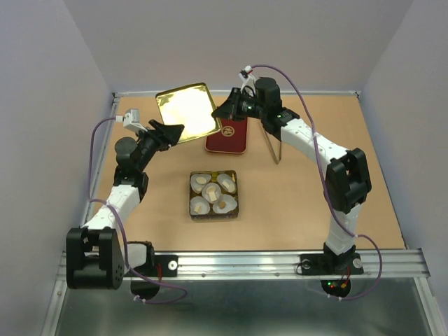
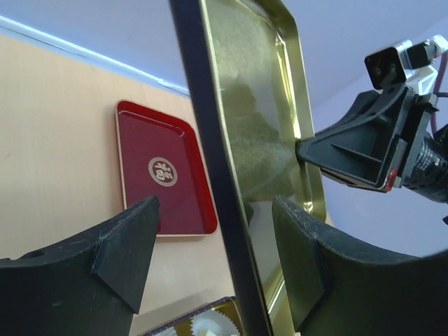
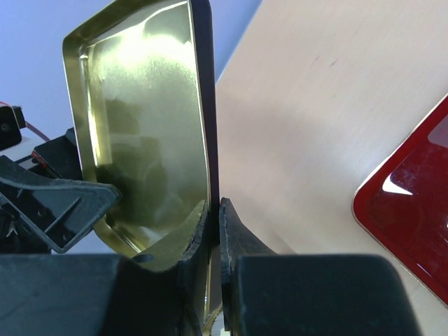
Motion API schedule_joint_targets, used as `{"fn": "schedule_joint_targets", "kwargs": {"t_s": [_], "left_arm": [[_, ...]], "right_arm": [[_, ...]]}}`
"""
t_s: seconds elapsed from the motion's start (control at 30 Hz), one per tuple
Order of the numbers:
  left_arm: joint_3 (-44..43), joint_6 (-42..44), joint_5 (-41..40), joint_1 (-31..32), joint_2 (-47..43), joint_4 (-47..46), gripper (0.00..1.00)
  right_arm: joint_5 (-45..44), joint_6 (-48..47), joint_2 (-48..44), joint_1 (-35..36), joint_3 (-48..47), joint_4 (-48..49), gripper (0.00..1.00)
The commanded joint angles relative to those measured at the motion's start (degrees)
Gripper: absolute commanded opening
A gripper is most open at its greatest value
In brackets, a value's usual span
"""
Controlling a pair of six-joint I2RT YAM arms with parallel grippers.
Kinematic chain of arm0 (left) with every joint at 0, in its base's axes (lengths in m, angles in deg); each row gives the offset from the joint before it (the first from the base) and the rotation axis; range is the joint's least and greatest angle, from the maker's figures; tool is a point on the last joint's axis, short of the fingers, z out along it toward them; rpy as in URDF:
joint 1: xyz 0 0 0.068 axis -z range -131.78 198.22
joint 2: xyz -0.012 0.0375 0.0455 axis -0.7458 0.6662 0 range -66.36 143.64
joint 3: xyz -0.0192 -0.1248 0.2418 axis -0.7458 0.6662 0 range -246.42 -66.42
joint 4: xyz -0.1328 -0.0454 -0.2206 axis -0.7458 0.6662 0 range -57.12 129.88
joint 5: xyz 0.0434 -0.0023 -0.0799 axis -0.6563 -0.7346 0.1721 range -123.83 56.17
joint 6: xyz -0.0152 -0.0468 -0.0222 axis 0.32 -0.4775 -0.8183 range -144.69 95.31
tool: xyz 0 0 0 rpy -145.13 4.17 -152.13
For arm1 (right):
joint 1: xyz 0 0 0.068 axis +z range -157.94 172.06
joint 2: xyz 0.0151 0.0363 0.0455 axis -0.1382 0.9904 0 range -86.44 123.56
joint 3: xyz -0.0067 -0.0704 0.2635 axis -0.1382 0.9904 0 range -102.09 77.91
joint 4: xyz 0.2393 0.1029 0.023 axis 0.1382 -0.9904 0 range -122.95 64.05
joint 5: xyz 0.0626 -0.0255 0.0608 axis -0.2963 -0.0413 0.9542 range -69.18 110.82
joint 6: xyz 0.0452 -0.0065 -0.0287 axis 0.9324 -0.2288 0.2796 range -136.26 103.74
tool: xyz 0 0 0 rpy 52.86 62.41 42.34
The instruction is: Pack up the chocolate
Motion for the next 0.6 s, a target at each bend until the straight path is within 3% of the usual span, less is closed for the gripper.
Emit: {"fn": "schedule_joint_targets", "kwargs": {"t_s": [0.0, 0.17, 0.27, 0.33, 0.4, 0.47, 0.57], "left_arm": [[-1.33, -0.66, -0.10, 1.23, -0.10, -5.03, 0.70], [-1.42, -1.36, 0.61, 1.75, 1.13, -6.26, 0.41], [-1.60, -1.36, 0.87, 1.93, 1.66, -6.52, 0.31], [-1.69, -1.36, 1.48, 1.93, 2.18, -6.70, 0.18], [-1.86, -1.36, 2.19, 1.93, 2.54, -6.87, 0.06], [-2.04, -1.28, 2.80, 2.11, 2.80, -7.05, 0.00], [-2.30, 0.21, 3.16, 2.11, 2.02, -7.05, 0.00]], "right_arm": [[1.73, 0.76, -1.38, 0.02, 0.69, 4.59, 0.01], [1.56, 0.41, -1.12, 0.11, 1.22, 4.68, 0.01], [1.21, 0.32, -1.21, 0.19, 1.83, 4.68, 0.01], [0.86, 0.23, -1.38, 0.11, 2.36, 4.68, 0.07], [0.33, -0.03, -1.56, 0.11, 2.89, 4.68, 0.25], [-0.37, -0.47, -2.00, 0.11, 3.41, 4.59, 0.47], [-3.01, -1.61, -3.66, 0.11, 4.82, 4.50, 0.61]]}}
